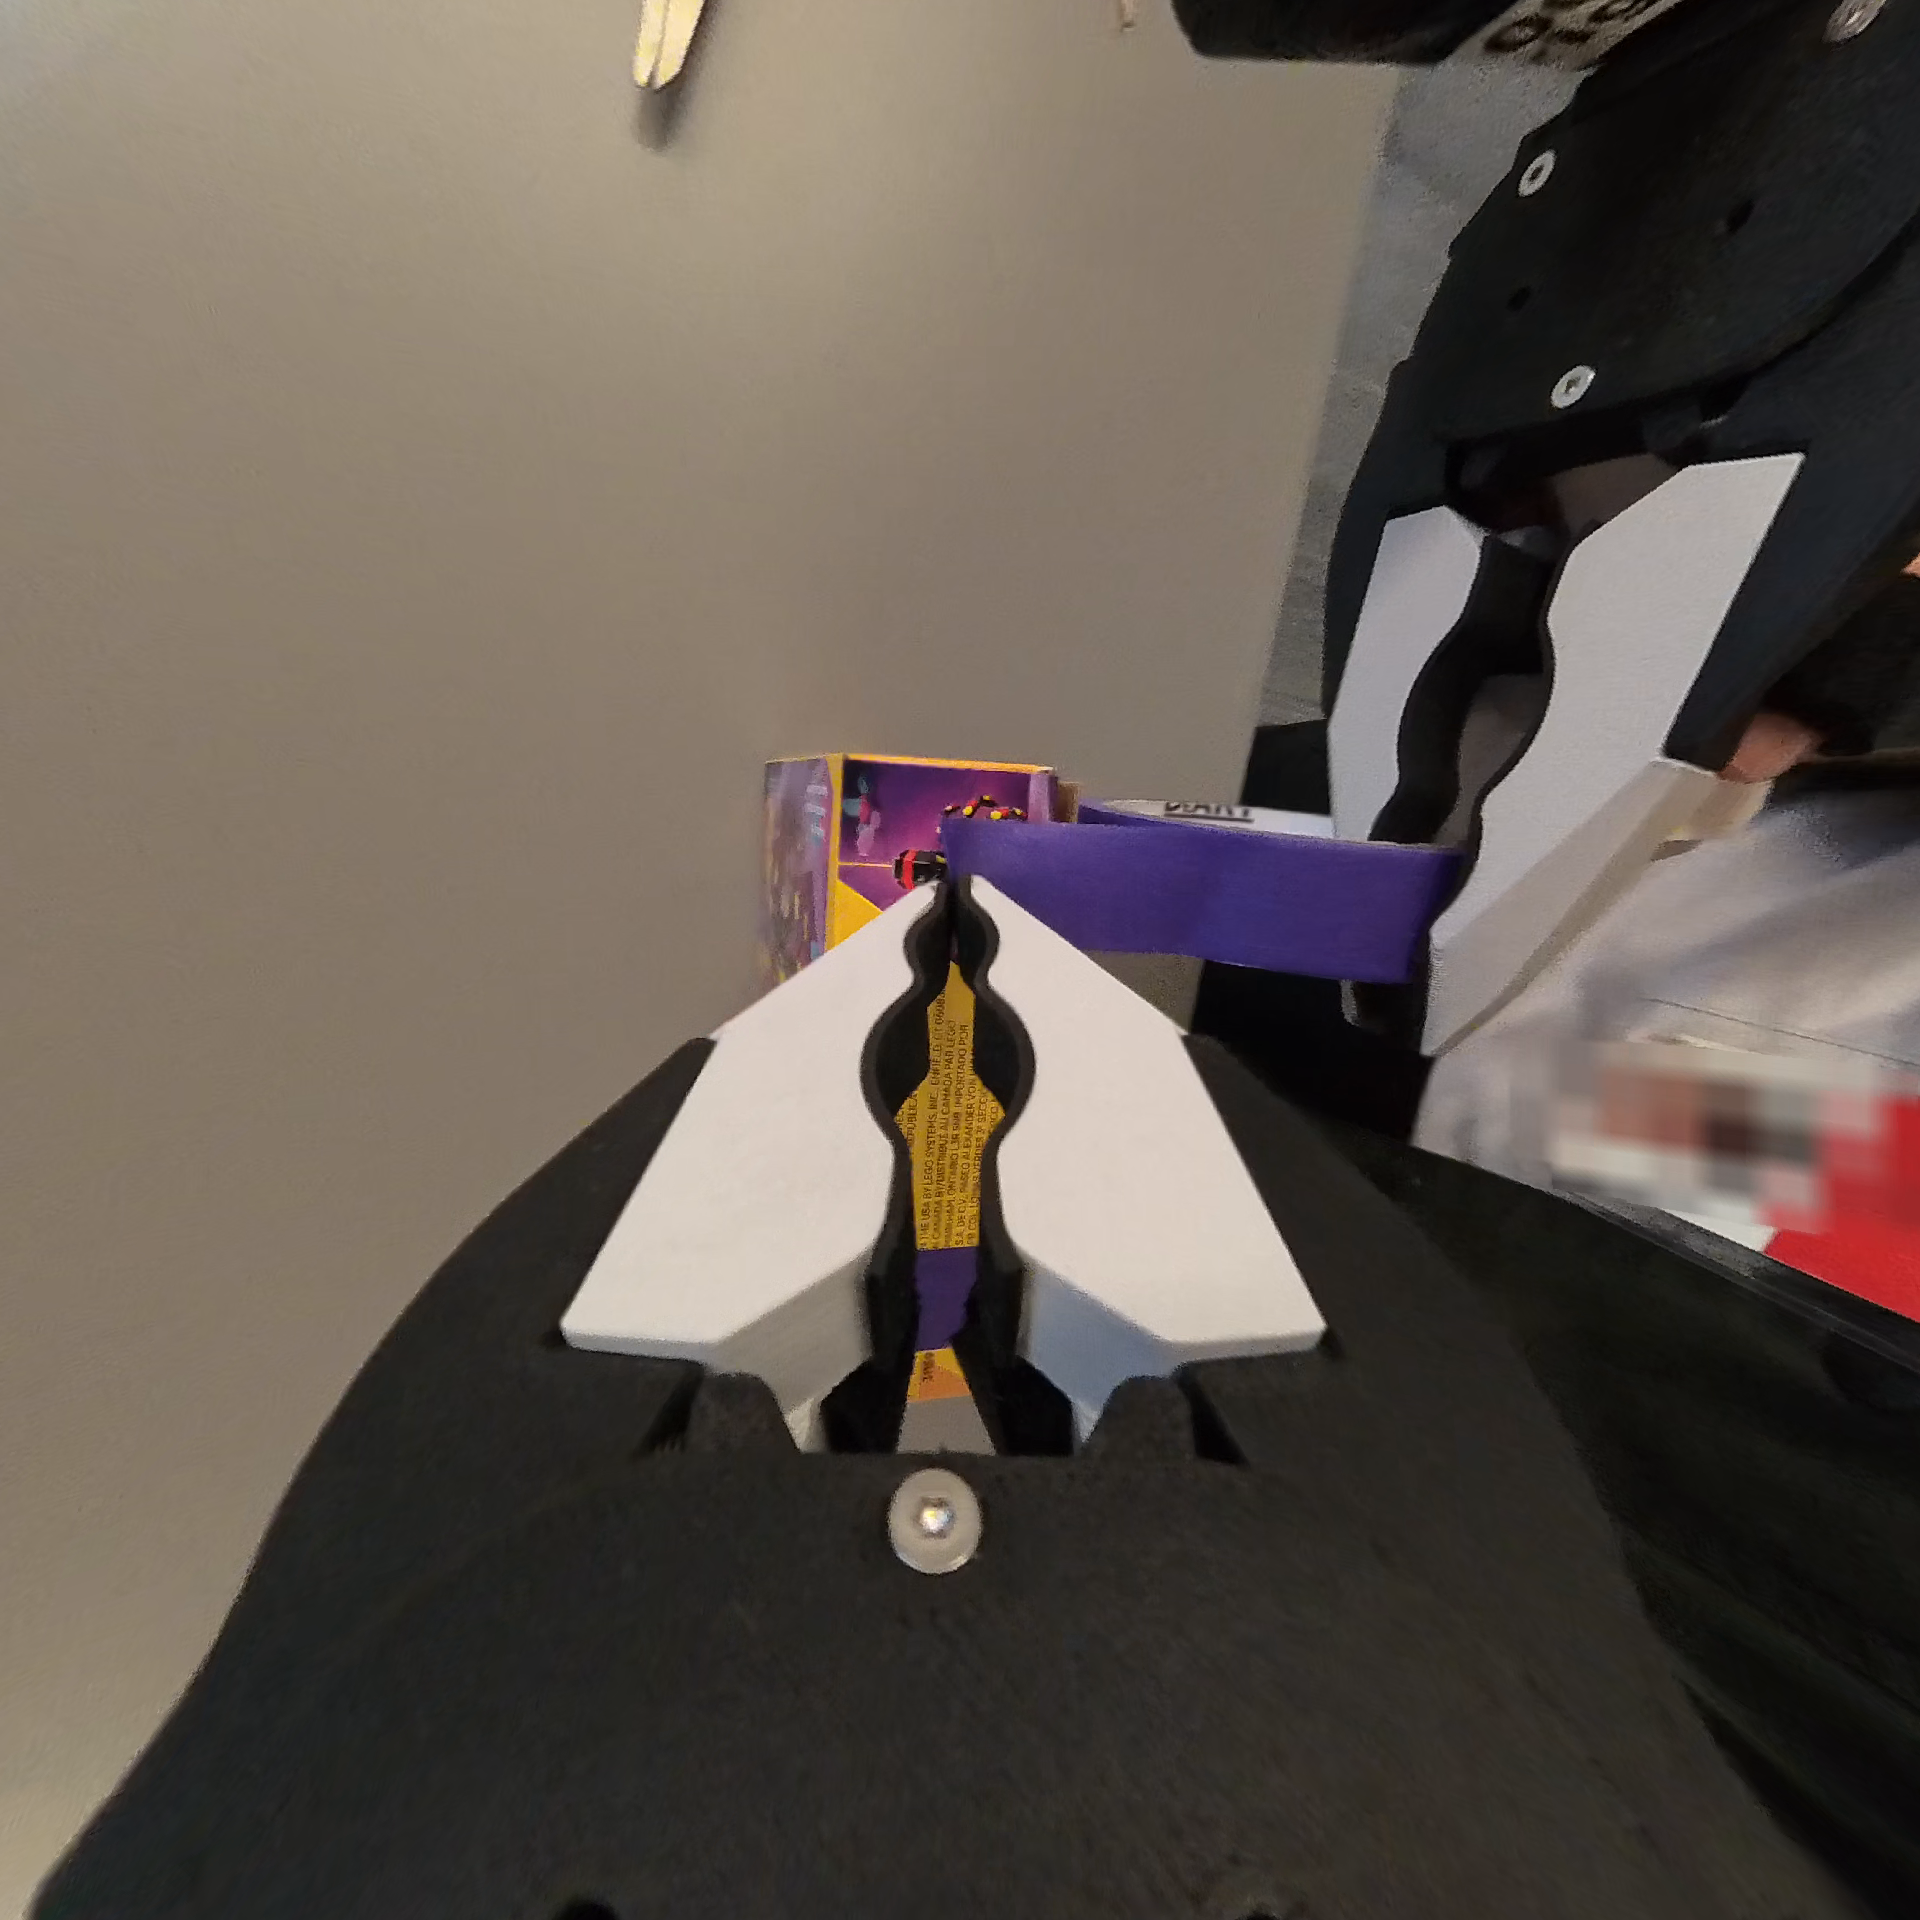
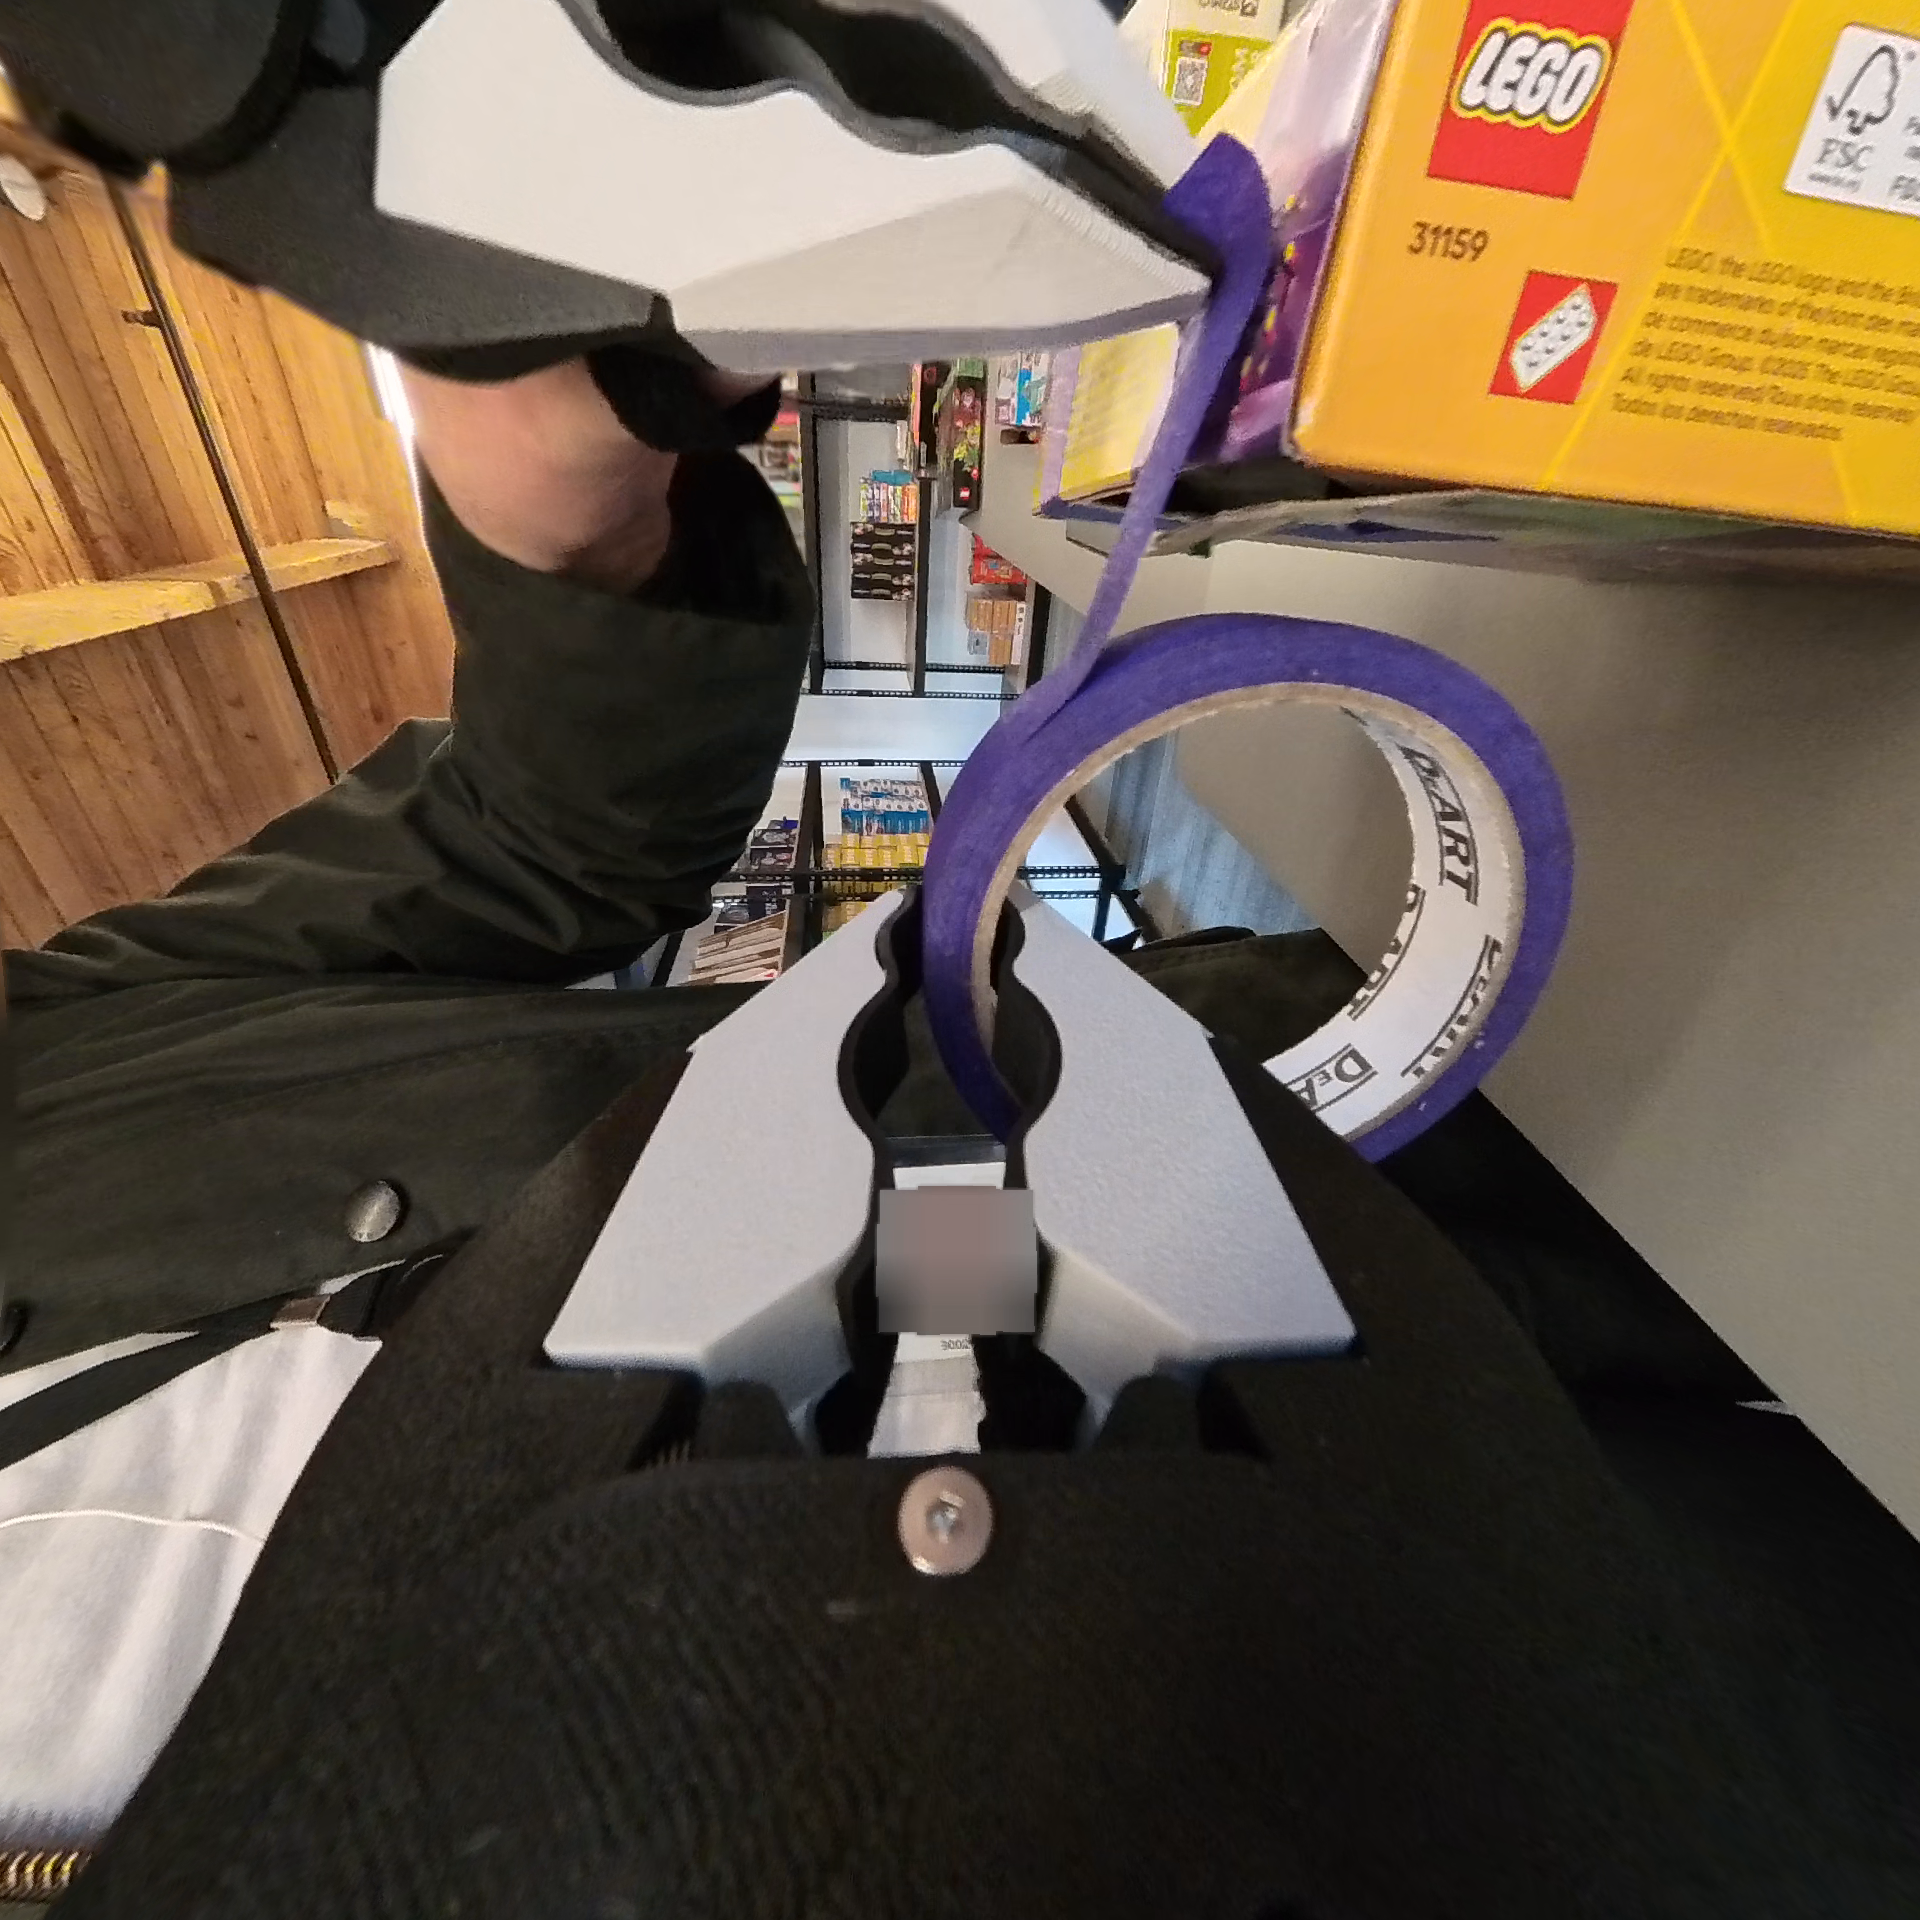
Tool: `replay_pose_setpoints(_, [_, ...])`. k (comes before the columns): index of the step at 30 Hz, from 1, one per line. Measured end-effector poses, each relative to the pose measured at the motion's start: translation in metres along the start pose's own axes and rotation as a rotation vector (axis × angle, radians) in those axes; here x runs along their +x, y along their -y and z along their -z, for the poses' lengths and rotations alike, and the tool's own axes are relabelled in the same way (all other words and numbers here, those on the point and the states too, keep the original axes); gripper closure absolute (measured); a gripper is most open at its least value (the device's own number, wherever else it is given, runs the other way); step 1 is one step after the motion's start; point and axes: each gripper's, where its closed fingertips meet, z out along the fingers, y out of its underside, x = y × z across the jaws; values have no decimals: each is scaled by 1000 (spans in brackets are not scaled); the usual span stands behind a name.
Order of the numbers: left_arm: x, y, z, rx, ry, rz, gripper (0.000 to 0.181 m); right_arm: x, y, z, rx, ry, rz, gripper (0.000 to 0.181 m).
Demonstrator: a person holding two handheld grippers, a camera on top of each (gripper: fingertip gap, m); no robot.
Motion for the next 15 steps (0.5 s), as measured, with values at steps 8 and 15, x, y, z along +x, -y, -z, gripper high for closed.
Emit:
replay_pose_setpoints(8, [-3, 1, -1, 19, 300, -185, 181, -3, -8, 3, 1, 11, -4, 172])
replay_pose_setpoints(15, [-3, 1, -1, 33, 440, -225, 181, -2, -15, 2, -9, 21, -5, 172])
